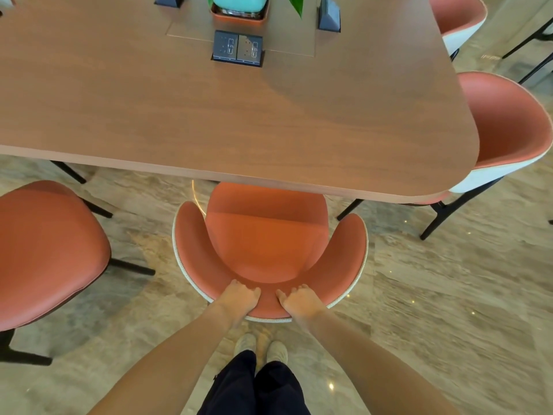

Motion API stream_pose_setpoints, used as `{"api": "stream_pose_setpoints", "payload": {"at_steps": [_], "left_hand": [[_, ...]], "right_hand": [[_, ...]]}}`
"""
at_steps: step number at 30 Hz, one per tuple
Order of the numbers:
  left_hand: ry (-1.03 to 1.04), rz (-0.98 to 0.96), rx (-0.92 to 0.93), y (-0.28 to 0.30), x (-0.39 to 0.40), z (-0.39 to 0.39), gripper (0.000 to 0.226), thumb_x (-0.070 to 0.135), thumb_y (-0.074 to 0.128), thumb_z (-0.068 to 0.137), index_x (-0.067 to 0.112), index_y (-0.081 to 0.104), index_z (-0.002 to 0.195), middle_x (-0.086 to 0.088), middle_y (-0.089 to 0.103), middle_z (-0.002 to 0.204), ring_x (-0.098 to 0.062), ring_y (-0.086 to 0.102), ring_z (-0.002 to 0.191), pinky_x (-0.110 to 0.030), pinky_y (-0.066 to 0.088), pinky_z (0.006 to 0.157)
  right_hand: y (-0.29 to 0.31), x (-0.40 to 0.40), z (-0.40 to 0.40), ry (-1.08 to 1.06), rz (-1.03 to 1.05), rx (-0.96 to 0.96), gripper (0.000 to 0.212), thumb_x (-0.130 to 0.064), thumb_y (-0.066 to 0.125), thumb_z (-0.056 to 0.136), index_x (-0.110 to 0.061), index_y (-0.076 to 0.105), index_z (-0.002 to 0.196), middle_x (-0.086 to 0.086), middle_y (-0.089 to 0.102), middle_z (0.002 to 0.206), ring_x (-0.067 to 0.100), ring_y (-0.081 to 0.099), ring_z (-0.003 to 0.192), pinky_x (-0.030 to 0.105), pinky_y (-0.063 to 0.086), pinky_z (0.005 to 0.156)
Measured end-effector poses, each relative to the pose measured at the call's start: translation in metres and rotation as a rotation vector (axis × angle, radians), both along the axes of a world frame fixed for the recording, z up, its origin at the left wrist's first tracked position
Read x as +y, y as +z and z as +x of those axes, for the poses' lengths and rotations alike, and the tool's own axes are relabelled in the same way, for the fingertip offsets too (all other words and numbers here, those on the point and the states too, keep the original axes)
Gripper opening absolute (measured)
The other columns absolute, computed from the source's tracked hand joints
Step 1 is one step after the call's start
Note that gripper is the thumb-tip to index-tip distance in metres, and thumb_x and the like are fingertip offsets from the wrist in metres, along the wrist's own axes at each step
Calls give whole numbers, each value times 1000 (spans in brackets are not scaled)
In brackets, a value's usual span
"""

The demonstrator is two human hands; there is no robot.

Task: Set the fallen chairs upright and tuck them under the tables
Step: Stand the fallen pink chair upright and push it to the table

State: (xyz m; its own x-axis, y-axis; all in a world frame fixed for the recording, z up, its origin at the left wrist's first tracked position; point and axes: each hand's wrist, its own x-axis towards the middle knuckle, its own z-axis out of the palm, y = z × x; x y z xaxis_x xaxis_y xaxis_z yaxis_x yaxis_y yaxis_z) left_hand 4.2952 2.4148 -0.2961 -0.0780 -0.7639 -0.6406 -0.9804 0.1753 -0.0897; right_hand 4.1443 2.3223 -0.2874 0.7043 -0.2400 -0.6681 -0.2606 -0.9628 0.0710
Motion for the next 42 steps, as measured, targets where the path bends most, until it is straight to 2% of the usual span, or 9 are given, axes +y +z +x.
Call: {"api": "stream_pose_setpoints", "payload": {"at_steps": [5, 10, 18, 20, 22, 25, 28, 32, 42], "left_hand": [[33, -4, -34, -2, 11, -7, 61, 8, 63, 82, 1, 33, 135, -14, 61, 117, -31, 58, 108, -38, 38, 97], [22, 12, -25, 3, 23, -18, 54, 6, 62, 83, 1, 36, 130, -13, 61, 115, -32, 58, 107, -37, 36, 94], [112, -15, 75, 6, 32, -18, 45, 8, 57, 82, 6, 41, 124, -15, 56, 118, -31, 53, 108, -37, 34, 104], [198, -48, 197, 6, 37, -11, 49, 20, 61, 80, 10, 43, 125, -10, 55, 120, -27, 51, 111, -33, 32, 106], [369, -72, 420, 14, 42, -5, 62, 39, 67, 78, 16, 46, 131, -1, 54, 126, -21, 48, 116, -28, 31, 105], [1034, -96, 955, 40, 43, -1, 54, 54, 64, 82, 33, 51, 130, 16, 53, 128, -10, 47, 125, -25, 32, 103], [1586, -224, 1453, 65, 30, 11, 41, 59, 44, 91, 34, 58, 121, 8, 64, 123, -13, 53, 122, -31, 32, 104], [1770, -448, 1805, 104, 27, 37, 48, 47, 26, 102, 21, 57, 126, -6, 68, 120, -21, 58, 119, -42, 34, 110], [1786, -787, 1797, 168, 56, 63, 42, 36, 35, 101, 10, 57, 126, -12, 68, 118, -26, 62, 114, -38, 42, 103]], "right_hand": [[1, 8, -7, -22, 3, -18, 72, -5, 59, 87, -1, 21, 148, 19, 61, 117, 36, 57, 108, 42, 37, 102], [1, 17, -15, -22, 19, 7, 77, -6, 61, 87, 0, 16, 150, 20, 59, 120, 37, 55, 111, 43, 36, 104], [3, 22, -20, -141, 103, 32, 76, -16, 60, 90, -6, 16, 152, 24, 48, 132, 39, 45, 122, 43, 27, 112], [11, 20, -22, -311, 262, -36, 81, -34, 66, 85, -15, 24, 151, 16, 47, 135, 33, 42, 126, 38, 26, 113], [25, 17, -26, -735, 584, -217, 80, -54, 67, 79, -26, 36, 148, 2, 46, 141, 20, 39, 131, 32, 28, 111], [44, 13, -29, -1442, 1084, -618, 62, -63, 54, 84, -32, 49, 139, -10, 49, 143, 10, 45, 129, 31, 31, 110], [56, 5, -31, -1813, 1293, -924, 49, -58, 38, 95, -31, 53, 133, -4, 59, 134, 16, 53, 123, 41, 36, 110], [85, -7, -27, -1822, 1334, -1129, 49, -54, 32, 98, -31, 48, 138, 3, 61, 131, 22, 59, 119, 43, 37, 110], [146, -13, 14, -1572, 1386, -1215, 49, -54, 31, 99, -28, 51, 137, 5, 62, 129, 26, 61, 116, 47, 41, 105]]}}
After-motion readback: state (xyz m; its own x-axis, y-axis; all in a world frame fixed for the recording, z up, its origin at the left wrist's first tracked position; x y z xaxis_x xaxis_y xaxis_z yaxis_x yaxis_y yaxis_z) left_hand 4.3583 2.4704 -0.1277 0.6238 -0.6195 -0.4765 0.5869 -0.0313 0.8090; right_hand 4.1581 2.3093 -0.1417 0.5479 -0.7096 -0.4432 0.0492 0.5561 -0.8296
